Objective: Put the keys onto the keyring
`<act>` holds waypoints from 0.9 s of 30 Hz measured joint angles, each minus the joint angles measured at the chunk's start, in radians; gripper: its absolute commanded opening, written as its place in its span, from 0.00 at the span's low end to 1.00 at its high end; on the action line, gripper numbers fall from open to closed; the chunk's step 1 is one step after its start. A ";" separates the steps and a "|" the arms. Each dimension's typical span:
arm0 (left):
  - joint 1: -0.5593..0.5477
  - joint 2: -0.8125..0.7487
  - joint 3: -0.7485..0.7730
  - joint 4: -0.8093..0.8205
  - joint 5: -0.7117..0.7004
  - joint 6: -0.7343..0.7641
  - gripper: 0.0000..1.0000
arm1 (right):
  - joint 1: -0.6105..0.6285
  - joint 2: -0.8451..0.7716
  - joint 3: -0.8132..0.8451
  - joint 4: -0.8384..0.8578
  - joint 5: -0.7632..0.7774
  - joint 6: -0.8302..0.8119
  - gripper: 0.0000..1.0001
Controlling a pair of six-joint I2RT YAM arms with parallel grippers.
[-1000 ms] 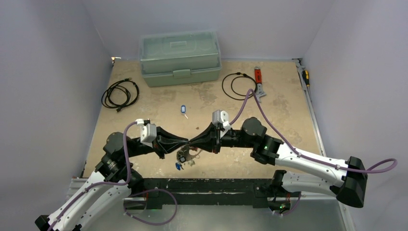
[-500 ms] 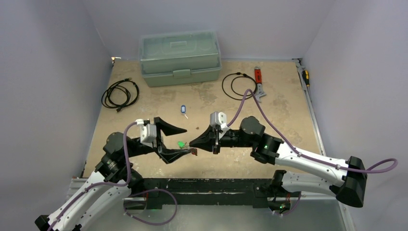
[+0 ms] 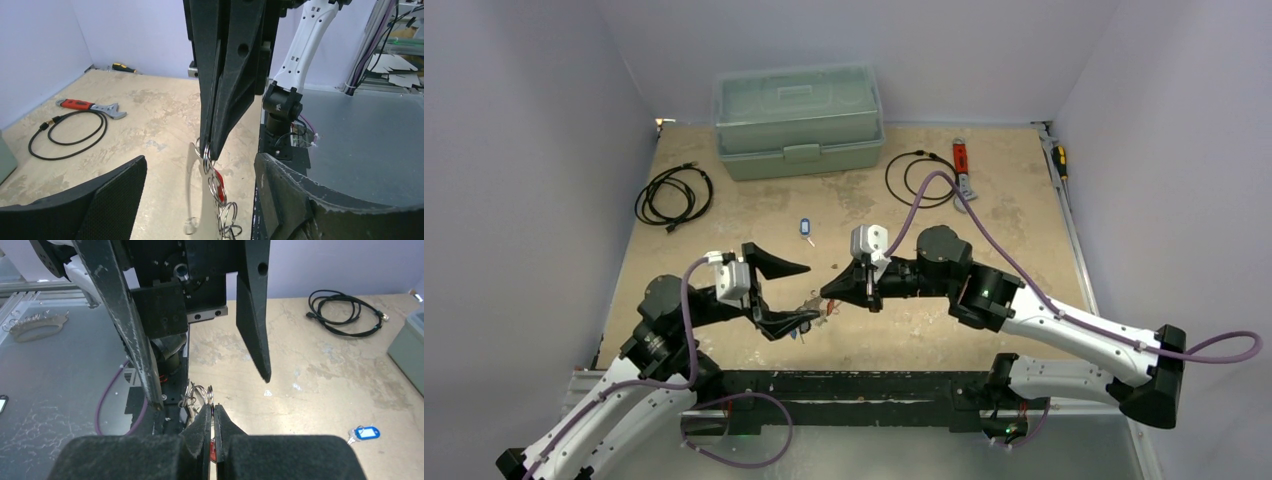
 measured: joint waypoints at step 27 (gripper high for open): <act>-0.001 0.103 -0.023 0.064 0.029 -0.047 0.02 | 0.000 -0.029 0.107 -0.134 0.080 -0.080 0.00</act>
